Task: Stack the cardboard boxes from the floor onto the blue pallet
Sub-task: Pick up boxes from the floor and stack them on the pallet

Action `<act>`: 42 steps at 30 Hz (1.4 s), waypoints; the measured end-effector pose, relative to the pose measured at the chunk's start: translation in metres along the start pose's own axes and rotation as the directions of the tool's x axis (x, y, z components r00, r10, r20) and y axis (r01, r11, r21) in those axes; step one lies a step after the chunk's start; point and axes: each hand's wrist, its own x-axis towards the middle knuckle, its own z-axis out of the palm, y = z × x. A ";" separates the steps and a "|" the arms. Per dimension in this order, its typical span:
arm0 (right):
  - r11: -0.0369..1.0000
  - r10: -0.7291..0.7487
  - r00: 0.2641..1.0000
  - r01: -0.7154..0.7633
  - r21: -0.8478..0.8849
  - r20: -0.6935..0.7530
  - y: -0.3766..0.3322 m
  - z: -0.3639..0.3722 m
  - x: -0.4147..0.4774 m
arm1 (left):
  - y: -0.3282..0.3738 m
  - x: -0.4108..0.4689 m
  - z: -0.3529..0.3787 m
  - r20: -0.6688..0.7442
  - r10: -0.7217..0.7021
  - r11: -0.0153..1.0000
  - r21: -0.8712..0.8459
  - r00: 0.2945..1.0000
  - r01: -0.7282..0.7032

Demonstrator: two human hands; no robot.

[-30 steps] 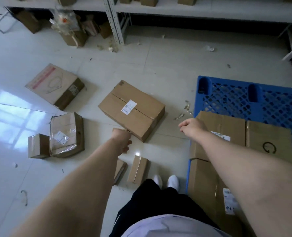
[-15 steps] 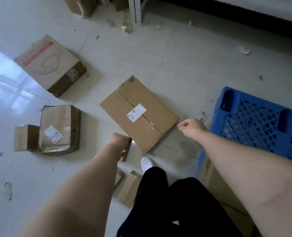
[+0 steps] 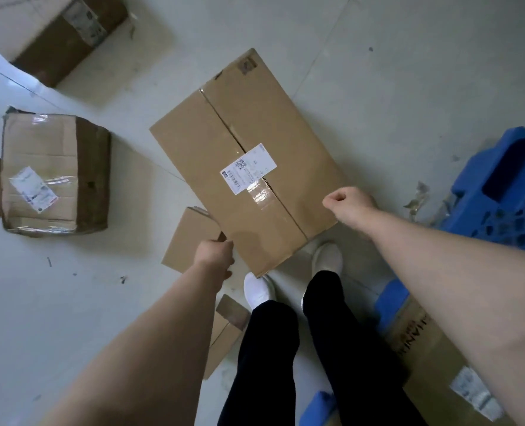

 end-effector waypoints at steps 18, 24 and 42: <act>0.987 -0.011 1.000 0.012 0.159 -0.005 0.059 0.046 0.212 | -0.028 0.172 0.096 -0.101 -0.060 0.876 -0.483 0.993 0.004; 0.981 -0.015 1.000 0.018 0.194 -0.015 0.058 0.042 0.202 | -0.028 0.165 0.091 -0.107 -0.106 0.878 -0.476 0.989 0.043; 0.962 0.139 0.989 -0.124 0.243 -0.047 0.045 -0.075 0.046 | 0.064 -0.034 0.000 -0.073 0.107 0.981 -0.152 0.992 -0.117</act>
